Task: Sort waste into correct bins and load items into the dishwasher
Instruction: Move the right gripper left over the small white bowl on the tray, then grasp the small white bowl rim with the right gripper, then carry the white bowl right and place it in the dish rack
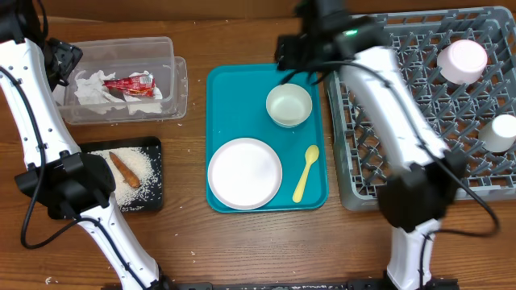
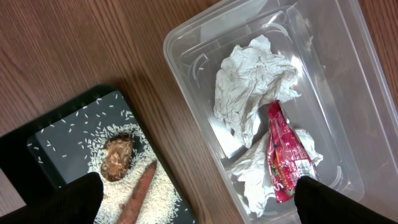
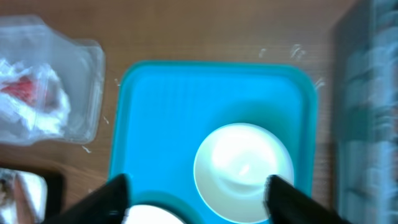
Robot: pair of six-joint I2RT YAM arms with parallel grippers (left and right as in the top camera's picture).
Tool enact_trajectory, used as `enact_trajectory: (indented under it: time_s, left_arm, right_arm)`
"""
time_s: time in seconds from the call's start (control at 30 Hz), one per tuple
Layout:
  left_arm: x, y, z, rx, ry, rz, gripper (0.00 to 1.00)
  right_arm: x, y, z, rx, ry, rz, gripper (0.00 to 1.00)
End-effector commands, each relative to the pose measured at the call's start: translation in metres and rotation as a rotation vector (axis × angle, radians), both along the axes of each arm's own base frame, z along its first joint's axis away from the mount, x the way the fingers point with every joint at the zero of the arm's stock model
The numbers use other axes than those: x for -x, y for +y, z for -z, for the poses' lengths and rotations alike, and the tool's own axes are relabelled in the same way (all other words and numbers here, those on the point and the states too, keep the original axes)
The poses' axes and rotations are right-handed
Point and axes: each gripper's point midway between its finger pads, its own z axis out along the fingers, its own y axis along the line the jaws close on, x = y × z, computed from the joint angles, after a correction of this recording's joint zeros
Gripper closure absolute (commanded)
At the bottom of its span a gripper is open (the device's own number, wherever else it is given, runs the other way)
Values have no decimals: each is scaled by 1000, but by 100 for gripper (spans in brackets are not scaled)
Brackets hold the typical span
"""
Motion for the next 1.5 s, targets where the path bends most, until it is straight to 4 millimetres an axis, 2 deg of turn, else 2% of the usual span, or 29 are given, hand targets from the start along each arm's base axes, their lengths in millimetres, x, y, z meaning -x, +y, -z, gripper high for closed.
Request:
enact_trajectory:
  time_s: [0.0, 0.07, 0.2, 0.37, 0.47, 0.67, 0.77, 0.87, 0.93, 1.03, 1.13, 1.27, 1.33, 1.4, 1.47]
  left_arm:
    - [-1, -3, -2, -2, -4, 10, 0]
    - [-1, -3, -2, -2, -4, 10, 0]
    - [-1, -3, -2, -2, -4, 10, 0]
    - [-1, -3, -2, -2, -4, 10, 0]
    - [-1, -3, -2, -2, -4, 10, 0]
    - [-1, -3, -2, -2, -4, 10, 0]
    - [-1, -3, -2, -2, -4, 10, 0]
    - [-1, -3, -2, -2, -4, 10, 0]
    - [-1, -3, -2, -2, -4, 10, 0]
    - [-1, -3, -2, -2, -4, 10, 0]
    - [-1, -3, -2, -2, -4, 10, 0]
    - [-1, -3, -2, -2, -4, 10, 0]
    - [-1, -3, -2, -2, -4, 10, 0]
    - [-1, -3, -2, -2, -4, 10, 0]
    - [-1, -3, -2, -2, -4, 10, 0]
  right_arm:
    - [1, 21, 48, 59, 74, 10, 36]
    - [8, 37, 78, 85, 126, -19, 36]
    - [18, 52, 122, 126, 202, -46, 36]
    - [26, 55, 156, 159, 268, -47, 37]
    - [27, 54, 163, 164, 282, -42, 45]
    - [27, 54, 163, 164, 282, -42, 79]
    - [27, 55, 157, 157, 277, -43, 92]
    - [24, 54, 137, 146, 260, -38, 96]
    - [20, 50, 113, 132, 238, -29, 96]
    - [13, 42, 67, 103, 190, -9, 96]
    - [6, 21, 14, 44, 135, 26, 96]
    - [0, -22, -53, -105, 74, 16, 96]
    - [-3, -50, -76, -187, 55, 17, 96]
    - [-8, -89, -94, -289, 45, 33, 96]
    - [-11, -134, -102, -383, 46, 63, 96]
